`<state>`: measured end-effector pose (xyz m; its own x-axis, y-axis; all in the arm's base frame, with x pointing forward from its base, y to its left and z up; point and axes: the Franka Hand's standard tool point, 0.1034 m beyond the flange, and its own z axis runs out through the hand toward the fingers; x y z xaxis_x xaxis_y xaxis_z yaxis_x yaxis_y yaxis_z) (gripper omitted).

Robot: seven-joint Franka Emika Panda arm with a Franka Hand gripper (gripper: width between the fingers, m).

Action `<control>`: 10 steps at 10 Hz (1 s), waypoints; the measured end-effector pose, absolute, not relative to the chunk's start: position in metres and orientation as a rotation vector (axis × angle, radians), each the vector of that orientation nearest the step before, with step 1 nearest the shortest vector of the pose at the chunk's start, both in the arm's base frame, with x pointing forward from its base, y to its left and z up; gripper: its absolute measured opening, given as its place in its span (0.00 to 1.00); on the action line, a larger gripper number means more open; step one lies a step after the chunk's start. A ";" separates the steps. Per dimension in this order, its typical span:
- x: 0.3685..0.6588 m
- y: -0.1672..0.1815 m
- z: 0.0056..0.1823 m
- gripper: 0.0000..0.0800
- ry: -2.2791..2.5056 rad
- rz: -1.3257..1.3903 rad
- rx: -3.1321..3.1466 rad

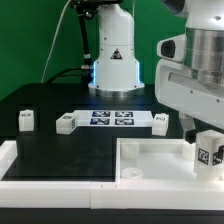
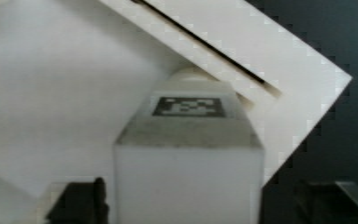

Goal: Assemble one leg

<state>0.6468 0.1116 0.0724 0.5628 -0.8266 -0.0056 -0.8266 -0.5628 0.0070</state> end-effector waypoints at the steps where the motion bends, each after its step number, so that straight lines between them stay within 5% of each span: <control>1: 0.647 0.112 0.072 0.78 -1.298 -0.003 2.861; 10: 0.648 0.120 0.077 0.81 0.284 0.018 3.135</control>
Offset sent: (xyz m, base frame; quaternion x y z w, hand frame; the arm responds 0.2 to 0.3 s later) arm -0.0098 0.0110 0.0058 0.0164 -0.0053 -0.2489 0.9684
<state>0.6481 0.1201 0.0769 0.9836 0.1799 0.0118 0.1799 -0.9837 -0.0052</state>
